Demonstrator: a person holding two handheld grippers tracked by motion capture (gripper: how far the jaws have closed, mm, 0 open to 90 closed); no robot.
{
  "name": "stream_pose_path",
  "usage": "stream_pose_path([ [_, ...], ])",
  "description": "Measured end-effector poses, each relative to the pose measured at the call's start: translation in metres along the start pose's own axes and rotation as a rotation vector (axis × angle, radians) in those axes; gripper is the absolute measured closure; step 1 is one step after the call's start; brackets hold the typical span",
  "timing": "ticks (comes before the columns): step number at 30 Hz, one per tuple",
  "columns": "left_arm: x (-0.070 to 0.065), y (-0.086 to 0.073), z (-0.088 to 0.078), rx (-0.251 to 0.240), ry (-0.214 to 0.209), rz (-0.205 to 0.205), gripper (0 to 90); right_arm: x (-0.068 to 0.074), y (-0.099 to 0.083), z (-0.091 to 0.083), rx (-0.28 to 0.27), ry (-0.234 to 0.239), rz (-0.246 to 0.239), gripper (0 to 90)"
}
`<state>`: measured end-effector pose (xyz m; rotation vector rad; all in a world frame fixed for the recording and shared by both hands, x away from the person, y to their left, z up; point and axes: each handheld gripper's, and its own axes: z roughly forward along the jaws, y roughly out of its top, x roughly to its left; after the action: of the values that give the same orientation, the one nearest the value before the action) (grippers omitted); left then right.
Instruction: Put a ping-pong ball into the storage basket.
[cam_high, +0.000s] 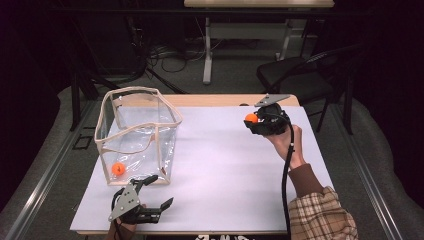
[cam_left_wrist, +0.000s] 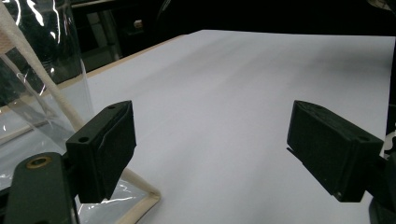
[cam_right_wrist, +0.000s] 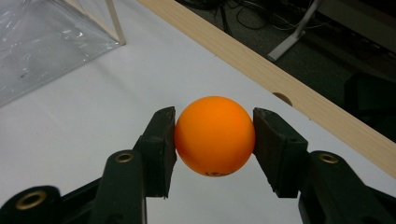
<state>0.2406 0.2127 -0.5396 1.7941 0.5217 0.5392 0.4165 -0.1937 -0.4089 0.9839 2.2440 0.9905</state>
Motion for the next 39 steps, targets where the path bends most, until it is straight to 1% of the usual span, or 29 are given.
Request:
stream_pose_path([
  [6, 0.000, 0.000, 0.000, 0.001, 0.000, 0.001, 15.5, 0.004, 0.005, 0.002, -0.007, 0.009, -0.002, 50.8],
  [14, 0.000, 0.000, 0.000, -0.003, 0.000, 0.002, 15.5, 0.011, 0.010, 0.004, -0.016, 0.020, -0.019, 50.8],
  [26, 0.000, 0.000, 0.000, 0.000, -0.001, 0.001, 15.5, 0.019, 0.019, 0.007, -0.024, 0.035, -0.031, 50.8],
  [32, 0.000, 0.000, 0.000, 0.000, -0.001, 0.001, 15.6, 0.024, 0.027, 0.010, -0.033, 0.046, -0.044, 50.8],
  [39, 0.000, 0.000, 0.000, -0.003, -0.004, 0.000, 15.5, 0.025, 0.028, 0.010, -0.033, 0.047, -0.047, 50.8],
])
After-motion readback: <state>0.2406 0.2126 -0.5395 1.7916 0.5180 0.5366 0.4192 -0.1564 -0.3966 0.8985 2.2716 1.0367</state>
